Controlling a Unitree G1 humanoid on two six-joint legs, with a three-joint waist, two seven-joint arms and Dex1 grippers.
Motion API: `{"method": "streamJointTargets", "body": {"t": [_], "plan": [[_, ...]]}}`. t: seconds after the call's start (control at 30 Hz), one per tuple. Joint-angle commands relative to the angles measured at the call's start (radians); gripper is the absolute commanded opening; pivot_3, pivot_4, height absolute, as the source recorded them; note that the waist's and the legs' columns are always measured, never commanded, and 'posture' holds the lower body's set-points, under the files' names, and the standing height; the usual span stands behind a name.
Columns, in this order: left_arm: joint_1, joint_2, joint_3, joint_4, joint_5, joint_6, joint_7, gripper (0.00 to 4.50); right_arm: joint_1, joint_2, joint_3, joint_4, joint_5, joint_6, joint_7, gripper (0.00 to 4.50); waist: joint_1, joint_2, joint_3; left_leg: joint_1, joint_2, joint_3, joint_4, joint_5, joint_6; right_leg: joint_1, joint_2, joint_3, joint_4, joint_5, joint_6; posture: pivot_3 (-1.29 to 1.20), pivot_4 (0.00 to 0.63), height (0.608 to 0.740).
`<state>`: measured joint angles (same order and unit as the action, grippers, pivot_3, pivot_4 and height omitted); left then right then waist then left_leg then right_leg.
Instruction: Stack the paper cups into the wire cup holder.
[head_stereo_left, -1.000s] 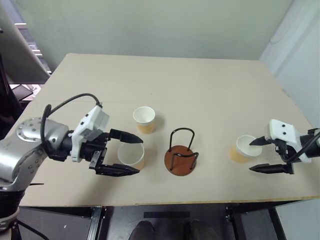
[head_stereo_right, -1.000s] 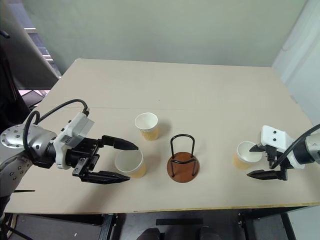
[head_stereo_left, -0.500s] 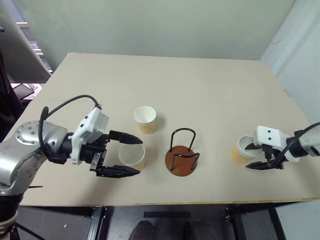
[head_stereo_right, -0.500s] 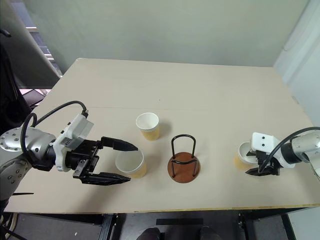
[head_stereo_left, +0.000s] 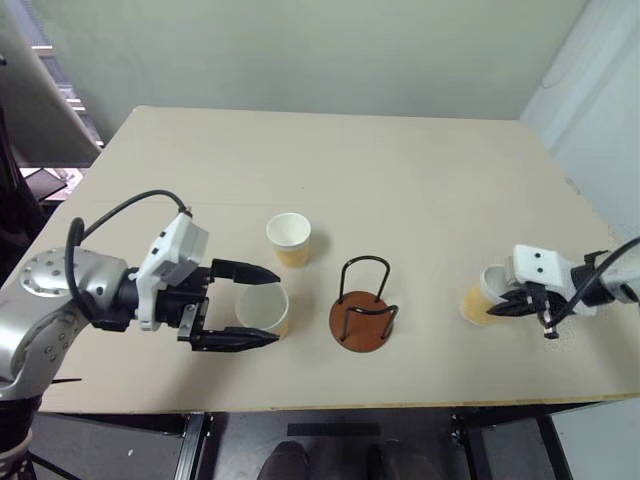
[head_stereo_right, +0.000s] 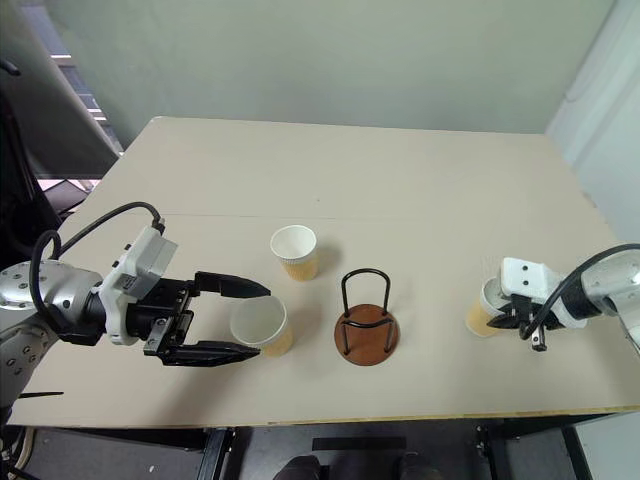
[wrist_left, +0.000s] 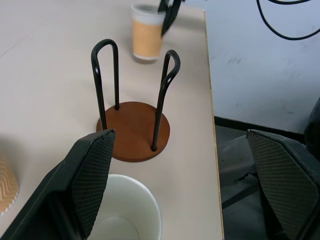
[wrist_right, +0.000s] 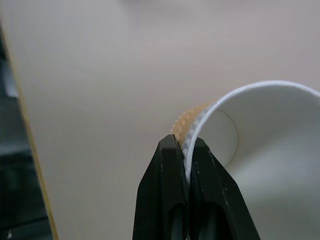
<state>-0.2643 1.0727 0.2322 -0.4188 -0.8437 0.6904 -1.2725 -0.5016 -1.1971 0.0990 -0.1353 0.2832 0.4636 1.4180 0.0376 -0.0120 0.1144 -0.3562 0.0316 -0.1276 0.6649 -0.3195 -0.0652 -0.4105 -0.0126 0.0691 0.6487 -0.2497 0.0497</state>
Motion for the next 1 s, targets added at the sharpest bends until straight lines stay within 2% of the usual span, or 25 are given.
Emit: {"method": "streamJointTargets", "body": {"t": [0.03,0.23,0.5,0.97,1.0], "plan": [[-0.006,0.005,0.035,-0.009,-0.011,-0.009,0.000,4.50,-0.156,-0.001,-0.089,-0.048,0.092,0.025,0.034,0.02,-0.002,0.000,0.000,0.000,0.000,0.000,0.000,0.000,0.000,0.000,0.001,0.001,0.000,0.000,0.000,0.00,0.150,0.740],[0.001,-0.006,0.026,-0.012,-0.002,-0.015,0.008,4.50,-0.397,0.177,-0.050,-0.147,0.266,0.139,0.023,0.02,-0.008,0.000,0.000,0.003,0.001,-0.001,-0.001,-0.001,-0.002,0.000,0.008,0.003,0.000,0.000,0.000,0.00,0.150,0.740],[0.026,-0.004,0.044,-0.023,-0.002,-0.015,0.022,4.50,-0.419,0.312,0.090,-0.205,0.239,0.149,0.011,0.02,-0.004,0.000,0.000,0.002,0.000,-0.004,0.000,-0.001,-0.002,0.000,0.007,0.006,-0.001,0.000,0.000,0.00,0.150,0.740],[0.113,0.002,0.125,-0.089,-0.031,0.011,0.064,4.50,-0.403,0.324,0.169,-0.153,0.129,0.057,0.070,0.02,-0.007,0.000,0.000,0.003,0.000,-0.003,0.000,-0.001,-0.002,-0.001,0.008,0.009,0.001,0.000,0.000,0.00,0.150,0.740],[0.114,0.002,0.125,-0.090,-0.031,0.011,0.067,4.50,-0.401,0.323,0.175,-0.150,0.118,0.053,0.072,0.40,-0.007,0.000,0.000,0.004,0.001,-0.003,0.000,-0.001,-0.002,-0.001,0.008,0.009,0.001,0.000,0.000,0.00,0.150,0.740]]}}
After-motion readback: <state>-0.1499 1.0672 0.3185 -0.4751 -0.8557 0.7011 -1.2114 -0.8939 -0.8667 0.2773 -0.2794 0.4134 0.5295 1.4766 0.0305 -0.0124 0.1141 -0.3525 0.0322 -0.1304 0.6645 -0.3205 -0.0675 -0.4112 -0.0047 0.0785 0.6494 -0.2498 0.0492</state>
